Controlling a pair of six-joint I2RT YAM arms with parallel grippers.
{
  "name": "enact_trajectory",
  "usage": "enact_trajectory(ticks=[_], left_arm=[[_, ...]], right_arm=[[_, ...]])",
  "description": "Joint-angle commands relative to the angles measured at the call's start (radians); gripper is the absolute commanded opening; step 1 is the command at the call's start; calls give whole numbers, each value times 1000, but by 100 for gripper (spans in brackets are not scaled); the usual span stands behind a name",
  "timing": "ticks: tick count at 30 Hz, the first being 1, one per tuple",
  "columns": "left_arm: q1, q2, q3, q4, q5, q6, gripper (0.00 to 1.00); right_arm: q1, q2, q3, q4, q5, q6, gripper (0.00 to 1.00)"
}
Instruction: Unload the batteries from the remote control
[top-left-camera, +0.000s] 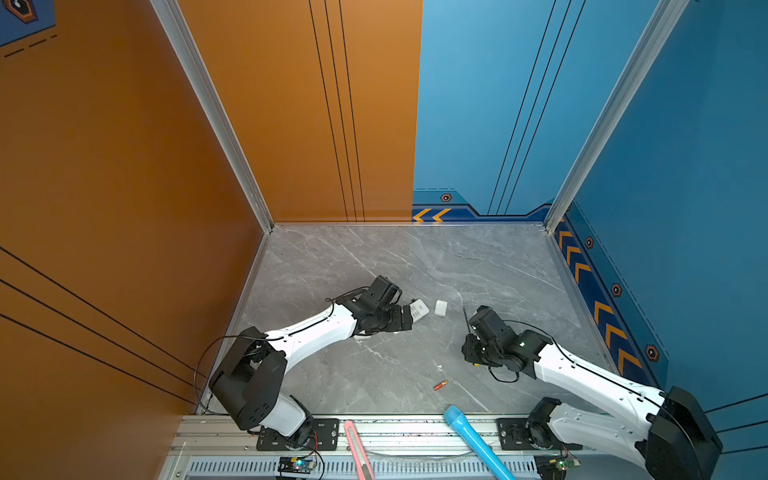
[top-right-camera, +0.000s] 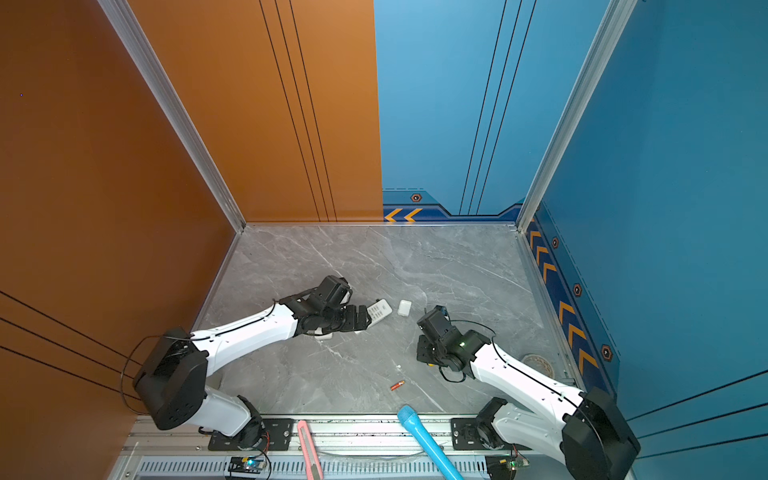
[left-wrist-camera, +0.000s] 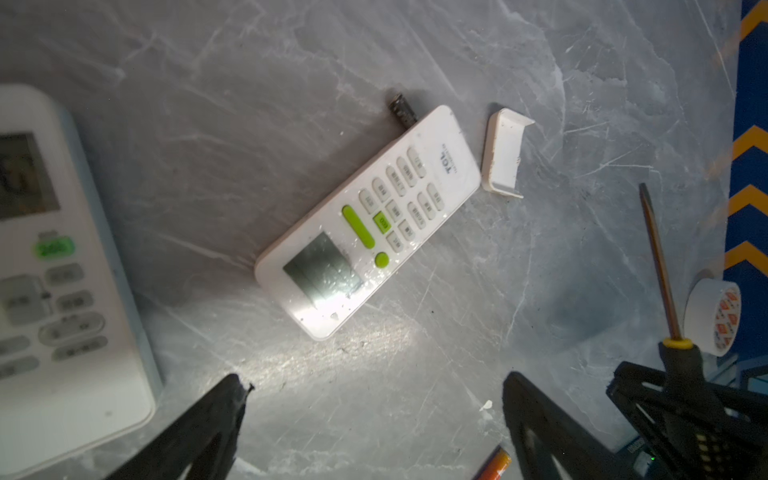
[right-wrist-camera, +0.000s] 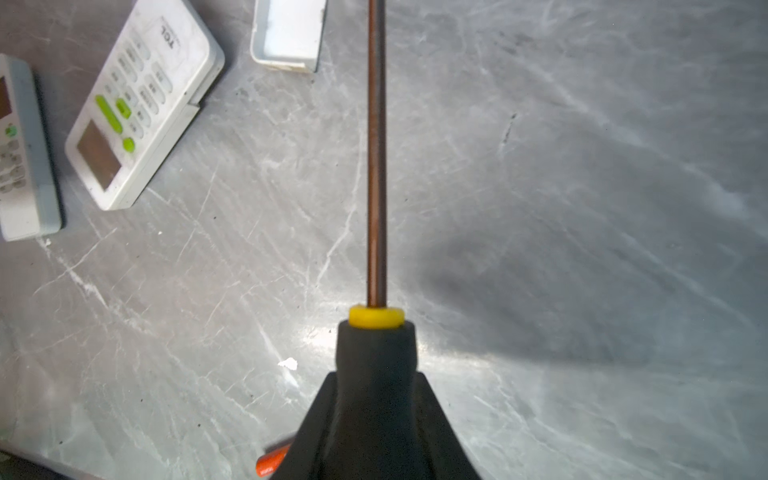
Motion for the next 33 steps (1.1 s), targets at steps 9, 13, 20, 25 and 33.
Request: enact_trajectory(ticks=[9,13,20,25,33], left_arm=[[-35,311,363,-318,-33,599,98],[-53,343,375,-354,-87,660,98],[-48,418,401,-336,-168,676,98],[-50,440,391,-299,-188,684,99],[-50,427,325,-219,-158,660,74]], right_arm=[[-94,78,93,-19,-50,-56,4],[-116,78,92,-14,-59,-68,5],[-135,102,104,1,-81,-82,5],[-135,114,112,17,-89,-85,5],[-134,115,111,27,-92,-87,5]])
